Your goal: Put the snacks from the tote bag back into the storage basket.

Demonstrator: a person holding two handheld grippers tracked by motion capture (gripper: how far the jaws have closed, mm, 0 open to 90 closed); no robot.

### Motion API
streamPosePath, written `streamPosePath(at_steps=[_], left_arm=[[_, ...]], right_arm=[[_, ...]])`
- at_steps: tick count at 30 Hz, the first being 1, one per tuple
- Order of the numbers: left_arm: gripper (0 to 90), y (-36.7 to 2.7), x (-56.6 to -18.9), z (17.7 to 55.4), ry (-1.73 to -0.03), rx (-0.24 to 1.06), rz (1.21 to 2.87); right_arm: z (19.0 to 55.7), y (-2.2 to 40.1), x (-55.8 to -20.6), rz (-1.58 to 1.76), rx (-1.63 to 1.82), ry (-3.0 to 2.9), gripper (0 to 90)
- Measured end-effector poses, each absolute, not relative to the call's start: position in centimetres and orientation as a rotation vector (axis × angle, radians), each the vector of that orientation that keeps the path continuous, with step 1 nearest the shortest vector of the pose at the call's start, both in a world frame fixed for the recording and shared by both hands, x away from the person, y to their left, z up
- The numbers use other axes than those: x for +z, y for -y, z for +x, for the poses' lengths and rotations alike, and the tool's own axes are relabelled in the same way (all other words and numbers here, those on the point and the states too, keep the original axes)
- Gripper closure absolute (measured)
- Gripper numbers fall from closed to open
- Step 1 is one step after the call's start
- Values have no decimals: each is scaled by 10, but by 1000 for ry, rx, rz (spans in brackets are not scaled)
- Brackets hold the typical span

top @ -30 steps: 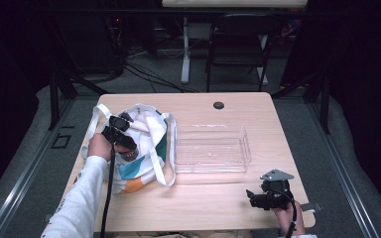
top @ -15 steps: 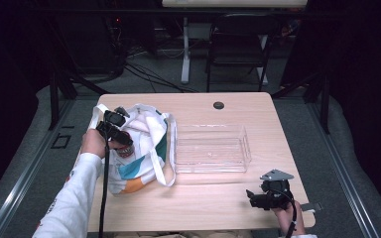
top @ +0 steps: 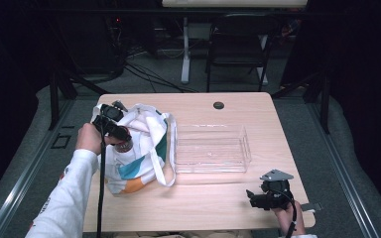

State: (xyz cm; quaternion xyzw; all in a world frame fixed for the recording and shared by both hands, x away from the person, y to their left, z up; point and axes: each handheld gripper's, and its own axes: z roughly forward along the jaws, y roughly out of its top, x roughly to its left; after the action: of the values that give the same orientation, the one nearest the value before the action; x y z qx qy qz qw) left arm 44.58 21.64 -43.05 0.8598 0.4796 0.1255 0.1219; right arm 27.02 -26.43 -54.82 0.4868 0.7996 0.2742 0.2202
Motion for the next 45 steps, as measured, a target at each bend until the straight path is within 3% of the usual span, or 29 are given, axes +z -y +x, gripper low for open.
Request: streamPosePath(at_steps=[45], left_arm=[[261,-169,-371,446,-1228,428,2538]], right_arm=[[270,265,-548,1342,761,-2202,130]])
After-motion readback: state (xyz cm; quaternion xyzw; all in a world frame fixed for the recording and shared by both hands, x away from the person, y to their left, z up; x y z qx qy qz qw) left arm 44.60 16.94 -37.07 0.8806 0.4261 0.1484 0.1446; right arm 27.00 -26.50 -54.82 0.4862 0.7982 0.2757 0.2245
